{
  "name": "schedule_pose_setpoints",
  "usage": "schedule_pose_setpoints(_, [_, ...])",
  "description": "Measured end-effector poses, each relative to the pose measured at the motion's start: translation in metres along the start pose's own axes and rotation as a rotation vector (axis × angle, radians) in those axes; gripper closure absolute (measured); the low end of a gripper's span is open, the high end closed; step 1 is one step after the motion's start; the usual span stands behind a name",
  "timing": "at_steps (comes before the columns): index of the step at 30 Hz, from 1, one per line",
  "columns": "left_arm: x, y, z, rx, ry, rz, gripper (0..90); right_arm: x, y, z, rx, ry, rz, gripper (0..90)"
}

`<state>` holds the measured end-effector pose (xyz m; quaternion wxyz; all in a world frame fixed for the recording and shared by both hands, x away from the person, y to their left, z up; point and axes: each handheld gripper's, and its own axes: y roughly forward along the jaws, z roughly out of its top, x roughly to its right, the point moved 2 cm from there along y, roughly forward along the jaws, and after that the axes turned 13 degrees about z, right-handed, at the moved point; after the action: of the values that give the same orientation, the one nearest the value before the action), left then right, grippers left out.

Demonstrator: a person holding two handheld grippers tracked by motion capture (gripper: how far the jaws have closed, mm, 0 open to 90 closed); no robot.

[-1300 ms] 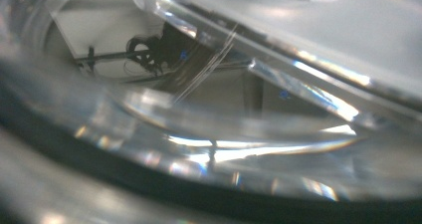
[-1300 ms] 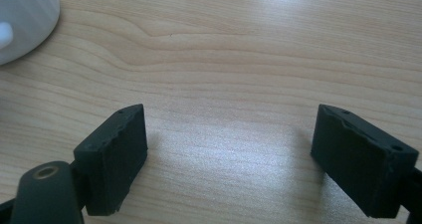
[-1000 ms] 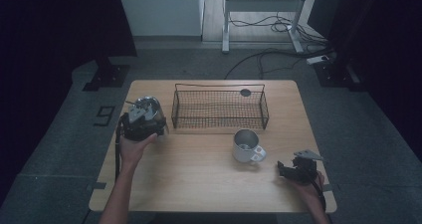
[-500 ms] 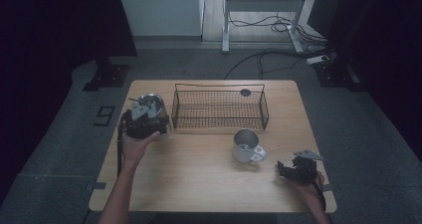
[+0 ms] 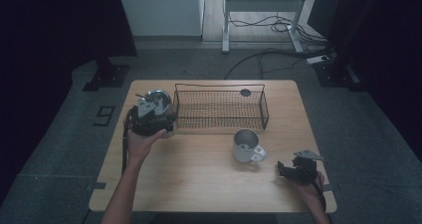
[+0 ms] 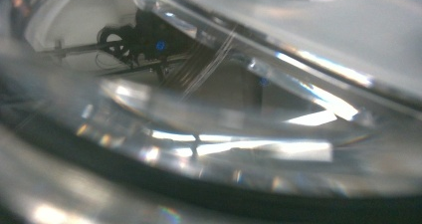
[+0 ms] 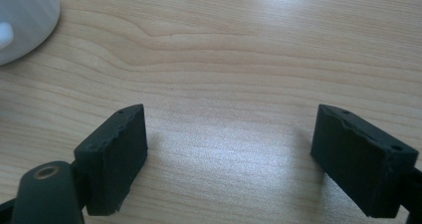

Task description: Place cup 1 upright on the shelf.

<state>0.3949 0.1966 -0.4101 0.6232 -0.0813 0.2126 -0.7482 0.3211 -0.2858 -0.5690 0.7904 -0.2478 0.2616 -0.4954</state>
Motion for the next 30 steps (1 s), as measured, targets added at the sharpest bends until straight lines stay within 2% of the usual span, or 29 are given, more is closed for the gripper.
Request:
schedule_pose_setpoints(17, [0.023,0.001,0.017,0.011,0.017,-0.026,4.0,0.000,0.000,0.000,0.001,-0.003,0.003,14.4])
schedule_pose_setpoints(24, [0.028,-0.001,0.024,0.011,0.037,-0.031,4.0,0.000,0.000,0.000,0.002,-0.003,0.003,14.4])
schedule_pose_setpoints(30, [0.031,-0.003,0.031,0.020,0.030,-0.043,4.0,0.000,0.000,0.000,0.000,-0.005,0.003,14.4])
